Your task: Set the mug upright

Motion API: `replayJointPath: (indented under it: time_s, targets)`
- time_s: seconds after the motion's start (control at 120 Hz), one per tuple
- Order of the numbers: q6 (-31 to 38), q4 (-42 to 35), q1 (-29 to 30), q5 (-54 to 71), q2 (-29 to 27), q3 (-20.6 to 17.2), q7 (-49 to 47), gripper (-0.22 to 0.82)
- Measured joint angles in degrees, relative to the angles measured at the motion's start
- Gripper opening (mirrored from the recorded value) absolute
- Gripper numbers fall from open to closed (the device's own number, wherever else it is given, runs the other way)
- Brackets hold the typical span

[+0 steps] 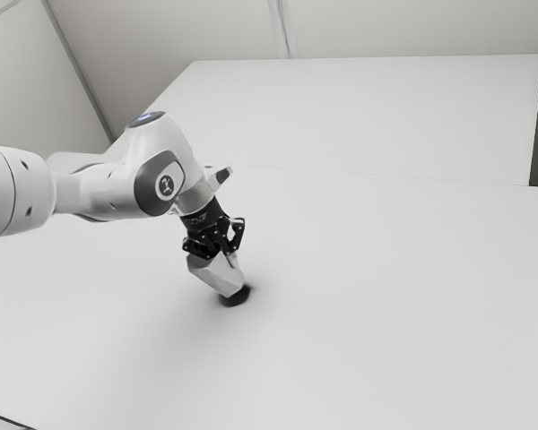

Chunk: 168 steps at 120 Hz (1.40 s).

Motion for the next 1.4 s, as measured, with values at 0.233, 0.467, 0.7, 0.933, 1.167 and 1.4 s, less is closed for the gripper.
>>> replayJointPath:
  time_s: [0.233, 0.467, 0.7, 0.933, 1.167, 1.4]
  targets:
    - [-2.75, 0.80, -0.79, 7.06, 0.30, 0.46, -8.90, -0.18]
    - [-5.28, 1.59, -1.15, 9.75, 1.89, 0.67, -15.06, -0.18]
    - [-6.73, 3.52, -0.94, 11.48, 4.00, 1.47, -19.16, -0.18]
    - [-7.19, 3.86, -0.91, 11.68, 5.24, 1.67, -21.91, -0.18]
    - [-7.30, 3.86, -0.65, 11.20, 5.99, 1.82, -23.61, -0.18]
    - [-7.38, 4.03, -0.46, 10.13, 6.16, 2.54, -23.87, 0.12]
